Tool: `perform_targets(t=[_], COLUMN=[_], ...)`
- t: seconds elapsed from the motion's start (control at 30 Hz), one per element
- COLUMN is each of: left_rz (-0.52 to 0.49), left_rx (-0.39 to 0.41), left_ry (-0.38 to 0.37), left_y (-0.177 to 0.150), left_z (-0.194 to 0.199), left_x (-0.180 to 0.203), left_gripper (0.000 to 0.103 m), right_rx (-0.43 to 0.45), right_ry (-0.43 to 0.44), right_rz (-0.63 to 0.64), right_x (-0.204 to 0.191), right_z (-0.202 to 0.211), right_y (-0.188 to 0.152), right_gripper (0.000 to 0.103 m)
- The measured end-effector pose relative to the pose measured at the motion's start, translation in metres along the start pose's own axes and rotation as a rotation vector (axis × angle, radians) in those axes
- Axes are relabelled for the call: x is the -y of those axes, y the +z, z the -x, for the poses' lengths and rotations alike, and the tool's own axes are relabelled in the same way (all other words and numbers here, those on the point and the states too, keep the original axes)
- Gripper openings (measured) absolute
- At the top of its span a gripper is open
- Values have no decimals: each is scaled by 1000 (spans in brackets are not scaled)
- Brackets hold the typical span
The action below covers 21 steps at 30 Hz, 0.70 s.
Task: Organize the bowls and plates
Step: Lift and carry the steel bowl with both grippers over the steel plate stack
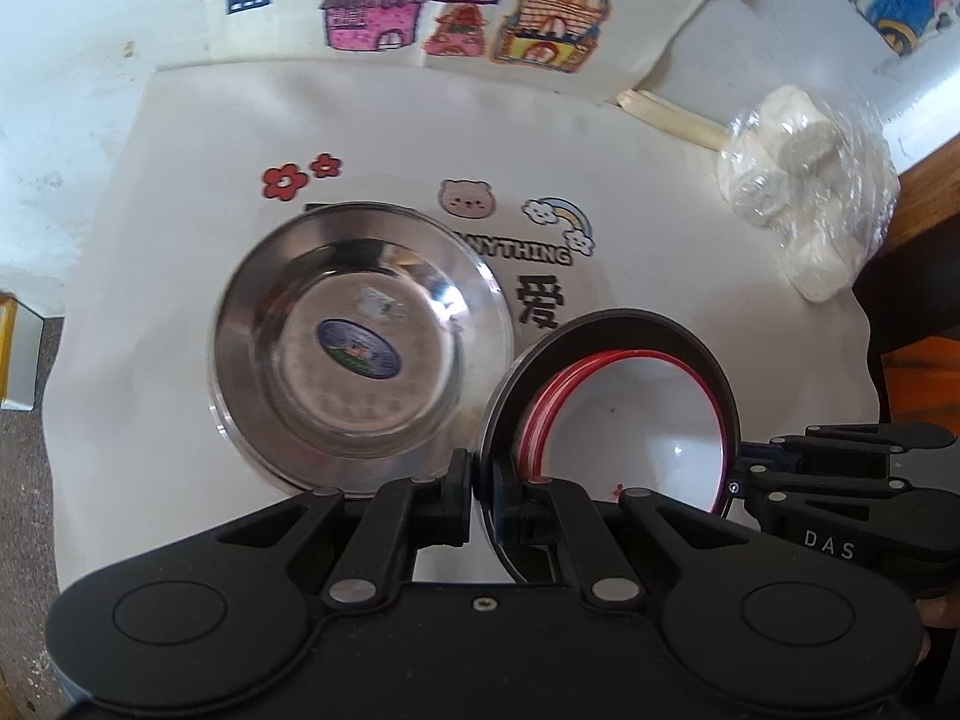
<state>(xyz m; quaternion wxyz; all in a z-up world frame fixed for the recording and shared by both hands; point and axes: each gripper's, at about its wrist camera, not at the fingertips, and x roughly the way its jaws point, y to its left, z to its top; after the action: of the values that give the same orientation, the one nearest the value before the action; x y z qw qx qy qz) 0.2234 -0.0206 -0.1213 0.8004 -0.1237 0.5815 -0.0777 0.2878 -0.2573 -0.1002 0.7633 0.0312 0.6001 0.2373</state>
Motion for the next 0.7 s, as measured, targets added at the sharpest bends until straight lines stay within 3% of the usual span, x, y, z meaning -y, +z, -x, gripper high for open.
perform_targets(t=[0.7], left_rz=[95], left_rx=[8], left_ry=[36], left_y=[6], left_z=[10], left_x=[-55], left_gripper=[4], right_rx=[-10], right_ry=[37], right_rz=[87], right_x=[-49], right_z=[-32], right_y=[37], right_gripper=[13])
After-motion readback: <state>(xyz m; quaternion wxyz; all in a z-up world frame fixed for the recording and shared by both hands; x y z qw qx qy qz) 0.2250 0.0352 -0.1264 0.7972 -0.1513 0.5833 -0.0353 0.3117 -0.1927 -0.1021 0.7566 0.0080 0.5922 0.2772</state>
